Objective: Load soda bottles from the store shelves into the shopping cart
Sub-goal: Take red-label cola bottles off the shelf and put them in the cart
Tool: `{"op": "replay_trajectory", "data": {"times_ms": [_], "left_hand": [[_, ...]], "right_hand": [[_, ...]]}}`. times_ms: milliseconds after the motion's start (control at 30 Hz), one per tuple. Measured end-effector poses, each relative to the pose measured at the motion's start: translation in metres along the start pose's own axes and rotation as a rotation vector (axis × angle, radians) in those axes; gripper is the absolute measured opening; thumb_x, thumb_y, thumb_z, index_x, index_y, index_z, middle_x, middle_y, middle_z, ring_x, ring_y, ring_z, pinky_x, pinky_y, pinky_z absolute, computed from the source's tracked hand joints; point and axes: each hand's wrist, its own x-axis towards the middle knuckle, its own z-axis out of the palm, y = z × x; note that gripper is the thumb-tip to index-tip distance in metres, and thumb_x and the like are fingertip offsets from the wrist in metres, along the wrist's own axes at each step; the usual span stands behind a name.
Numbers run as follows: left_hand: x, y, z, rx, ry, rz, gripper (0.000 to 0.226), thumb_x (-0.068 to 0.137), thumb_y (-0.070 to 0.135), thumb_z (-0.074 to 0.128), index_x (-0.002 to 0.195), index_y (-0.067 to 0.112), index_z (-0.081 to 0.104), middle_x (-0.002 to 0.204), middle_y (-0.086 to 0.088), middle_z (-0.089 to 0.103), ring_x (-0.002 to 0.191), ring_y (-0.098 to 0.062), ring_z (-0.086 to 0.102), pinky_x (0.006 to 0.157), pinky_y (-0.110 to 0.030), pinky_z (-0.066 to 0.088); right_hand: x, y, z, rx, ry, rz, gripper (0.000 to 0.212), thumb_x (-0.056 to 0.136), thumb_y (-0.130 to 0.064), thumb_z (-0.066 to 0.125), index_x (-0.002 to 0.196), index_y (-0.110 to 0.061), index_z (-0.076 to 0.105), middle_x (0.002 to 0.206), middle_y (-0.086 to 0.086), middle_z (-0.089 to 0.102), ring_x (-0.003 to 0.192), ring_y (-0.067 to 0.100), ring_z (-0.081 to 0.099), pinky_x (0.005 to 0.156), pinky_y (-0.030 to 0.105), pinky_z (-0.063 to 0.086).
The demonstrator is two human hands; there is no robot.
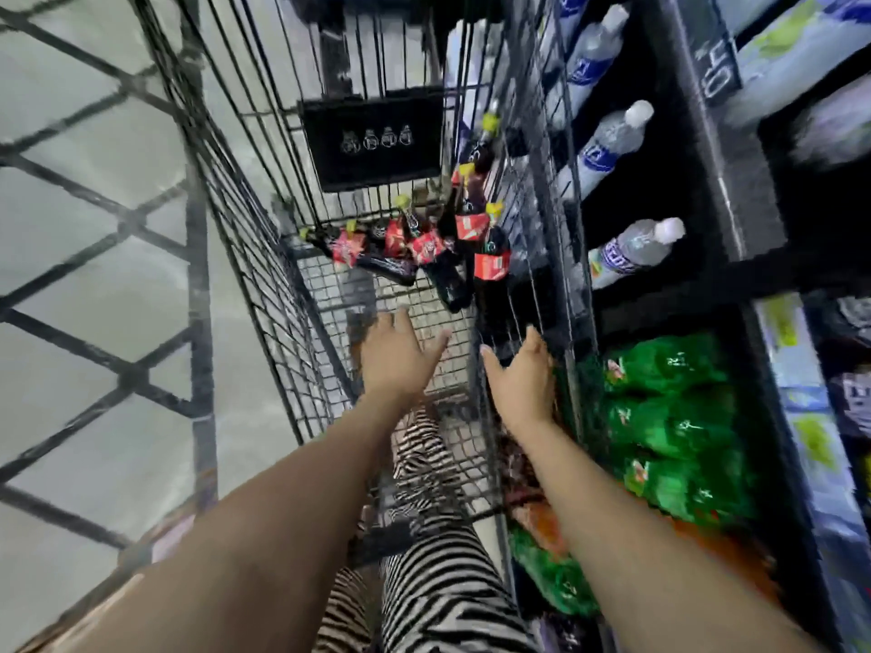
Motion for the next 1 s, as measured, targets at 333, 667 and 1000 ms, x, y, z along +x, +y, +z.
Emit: {"op": "replay_trajectory", "data": {"times_ms": [333, 667, 1000], "left_hand": [[0.174, 0.017, 0.118, -0.585, -0.013, -0.336, 0.071, 0.088, 0.060, 0.055, 0.130, 0.002, 0.049, 0.126, -0.018, 0.059, 0.119, -0.032, 0.053, 0.093, -0.030, 0.039], [0.225, 0.028, 0.165, -1.189, 0.203, -0.434, 0.046, 0.082, 0.033, 0.075, 0.118, 0.009, 0.059, 0.108, 0.003, 0.069, 0.100, -0.006, 0.065, 0.087, -0.019, 0.051], [0.198, -0.002, 0.138, -1.057, 0.050, -0.335, 0.056, 0.075, 0.043, 0.078, 0.116, 0.009, 0.058, 0.108, -0.002, 0.069, 0.099, -0.013, 0.067, 0.086, -0.031, 0.054]], "right_hand": [[0.138, 0.022, 0.120, 0.201, 0.070, 0.191, 0.066, 0.085, -0.035, 0.065, 0.137, -0.004, 0.038, 0.132, 0.018, 0.051, 0.123, 0.033, 0.048, 0.101, 0.040, 0.041], [0.171, 0.014, 0.180, 0.328, 0.419, 0.290, 0.068, 0.073, -0.026, 0.078, 0.127, 0.004, 0.050, 0.120, 0.025, 0.058, 0.114, 0.037, 0.054, 0.095, 0.034, 0.040], [0.172, 0.013, 0.155, 0.314, 0.145, 0.191, 0.057, 0.061, -0.022, 0.081, 0.106, -0.007, 0.049, 0.095, 0.006, 0.063, 0.083, 0.022, 0.060, 0.066, 0.024, 0.041]]}}
